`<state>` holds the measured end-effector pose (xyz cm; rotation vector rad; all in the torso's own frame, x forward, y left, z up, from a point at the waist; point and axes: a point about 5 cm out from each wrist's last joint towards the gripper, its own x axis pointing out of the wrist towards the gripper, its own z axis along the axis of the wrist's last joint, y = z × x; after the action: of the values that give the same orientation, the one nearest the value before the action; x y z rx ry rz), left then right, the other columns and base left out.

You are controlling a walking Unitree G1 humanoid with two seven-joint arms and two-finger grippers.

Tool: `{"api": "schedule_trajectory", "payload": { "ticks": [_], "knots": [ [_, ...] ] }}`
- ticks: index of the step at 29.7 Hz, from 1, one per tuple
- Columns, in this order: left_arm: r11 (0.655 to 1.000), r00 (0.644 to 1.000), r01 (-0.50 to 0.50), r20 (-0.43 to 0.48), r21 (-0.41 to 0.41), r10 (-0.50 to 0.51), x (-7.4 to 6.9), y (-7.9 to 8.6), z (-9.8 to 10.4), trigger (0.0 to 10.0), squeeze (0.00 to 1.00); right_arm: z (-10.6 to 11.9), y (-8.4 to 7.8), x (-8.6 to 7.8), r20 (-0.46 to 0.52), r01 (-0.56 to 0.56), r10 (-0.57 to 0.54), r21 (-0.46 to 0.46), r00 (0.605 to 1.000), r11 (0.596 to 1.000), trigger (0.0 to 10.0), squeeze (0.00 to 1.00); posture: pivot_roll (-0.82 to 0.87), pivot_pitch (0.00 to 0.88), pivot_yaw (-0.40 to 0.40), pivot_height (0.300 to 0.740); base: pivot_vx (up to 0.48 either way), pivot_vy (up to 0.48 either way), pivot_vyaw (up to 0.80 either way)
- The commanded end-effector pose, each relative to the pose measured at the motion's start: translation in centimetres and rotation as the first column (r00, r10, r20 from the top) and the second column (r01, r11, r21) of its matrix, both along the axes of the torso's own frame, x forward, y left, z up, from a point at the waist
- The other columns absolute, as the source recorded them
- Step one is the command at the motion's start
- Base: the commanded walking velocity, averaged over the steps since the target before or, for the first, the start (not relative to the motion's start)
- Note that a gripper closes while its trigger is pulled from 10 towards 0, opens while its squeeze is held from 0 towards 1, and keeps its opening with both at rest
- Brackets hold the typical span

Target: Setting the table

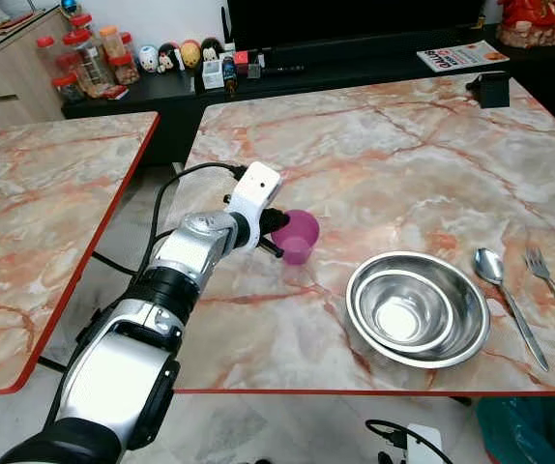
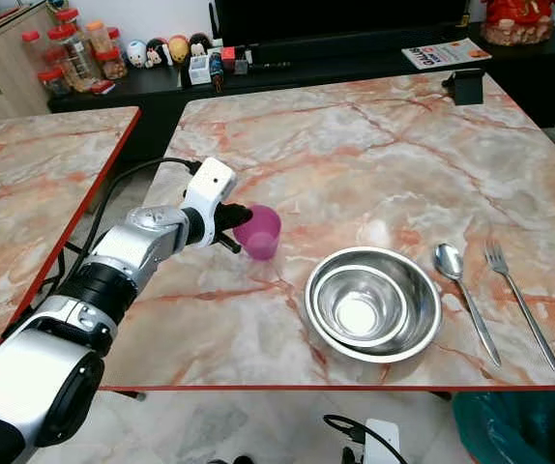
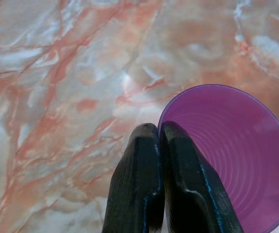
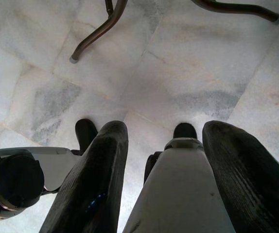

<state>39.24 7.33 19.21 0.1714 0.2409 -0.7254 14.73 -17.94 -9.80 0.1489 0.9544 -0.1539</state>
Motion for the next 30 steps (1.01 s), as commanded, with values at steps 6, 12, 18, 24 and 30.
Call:
{"api": "schedule_trajectory", "payload": {
  "ticks": [6, 12, 18, 24, 30],
  "knots": [
    [0.999, 0.999, 0.027, -0.026, -0.045, -0.028, 0.2, 0.3, 0.7, 10.0, 0.0, -0.3, 0.5, -0.6, -0.026, 0.003, -0.002, 0.019, 1.0, 1.0, 10.0, 0.0, -0.01, 0.057, 0.152, 0.74, 0.0, 0.0, 0.0],
    [0.999, 0.998, 0.039, -0.04, -0.026, -0.04, 0.1, 0.5, 0.5, 10.0, 0.0, -0.3, 0.6, -0.7, -0.029, 0.003, -0.002, 0.022, 1.0, 1.0, 10.0, 0.0, -0.01, 0.058, 0.152, 0.74, 0.0, 0.0, 0.0],
    [0.997, 0.996, 0.071, -0.057, 0.016, -0.07, -0.2, 0.3, -0.3, 10.0, 0.0, -0.4, 0.6, -0.7, -0.031, 0.004, -0.004, 0.021, 1.0, 1.0, 10.0, 0.0, -0.01, 0.06, 0.154, 0.74, 0.0, 0.0, 0.0],
    [0.997, 0.995, 0.077, -0.063, 0.012, -0.076, -0.3, 0.1, -0.4, 10.0, 0.0, -0.4, 0.6, -0.8, -0.032, 0.004, -0.003, 0.022, 0.999, 1.0, 10.0, 0.0, -0.01, 0.061, 0.152, 0.74, 0.0, 0.0, 0.0],
    [0.994, 0.991, 0.106, -0.079, 0.03, -0.103, -0.5, 0.0, -0.7, 10.0, 0.0, -0.4, 0.6, -0.8, -0.033, 0.005, -0.004, 0.022, 0.999, 1.0, 10.0, 0.0, -0.01, 0.061, 0.154, 0.74, 0.0, 0.0, 0.0]
  ]
}}
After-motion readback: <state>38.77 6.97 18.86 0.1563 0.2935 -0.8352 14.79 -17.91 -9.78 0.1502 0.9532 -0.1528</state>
